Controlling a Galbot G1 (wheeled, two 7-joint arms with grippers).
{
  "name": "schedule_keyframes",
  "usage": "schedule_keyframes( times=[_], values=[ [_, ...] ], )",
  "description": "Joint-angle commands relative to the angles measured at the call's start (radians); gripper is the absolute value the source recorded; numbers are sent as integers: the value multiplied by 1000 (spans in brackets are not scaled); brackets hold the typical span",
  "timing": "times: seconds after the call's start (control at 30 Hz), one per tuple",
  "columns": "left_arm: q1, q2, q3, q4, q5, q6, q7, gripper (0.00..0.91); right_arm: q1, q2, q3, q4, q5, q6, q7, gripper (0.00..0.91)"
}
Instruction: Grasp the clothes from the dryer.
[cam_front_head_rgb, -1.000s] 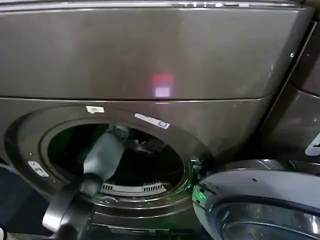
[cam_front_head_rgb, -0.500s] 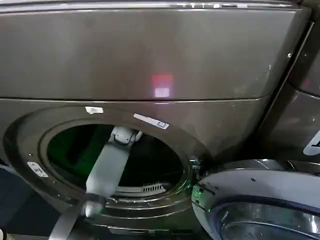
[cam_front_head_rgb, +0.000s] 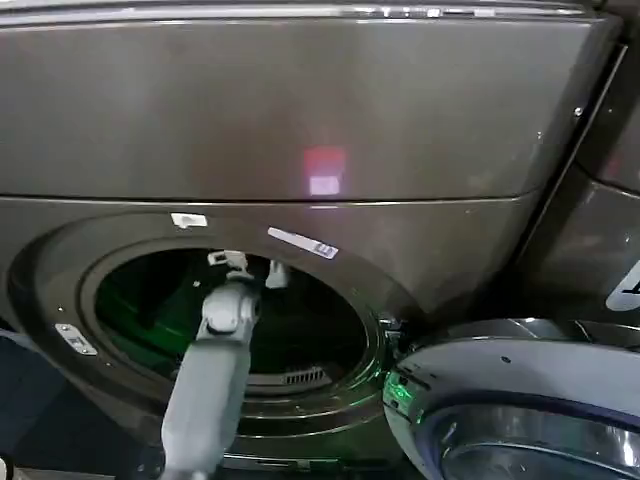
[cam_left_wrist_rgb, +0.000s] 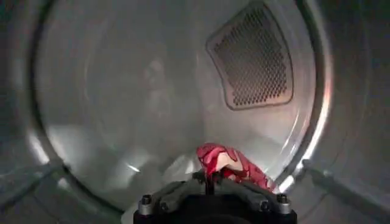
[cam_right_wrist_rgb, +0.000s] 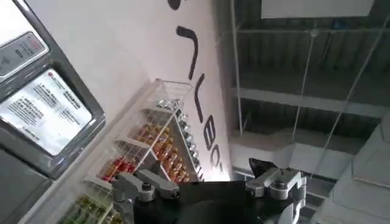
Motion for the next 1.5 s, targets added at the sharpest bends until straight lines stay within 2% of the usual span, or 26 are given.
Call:
schedule_keyframes(
  times=[0.03, 0.57, 1.5],
  values=[
    [193, -63, -45, -207, 78, -40, -4, 0, 3, -5, 10, -1, 15, -1, 23, 907],
    [273, -41, -13, -288, 111, 13, 11, 0, 4, -1, 16, 4, 12, -9, 40, 907],
    [286, -18, -1, -308, 134, 23, 64, 0, -1, 6, 14, 11, 19, -23, 27, 907]
  ],
)
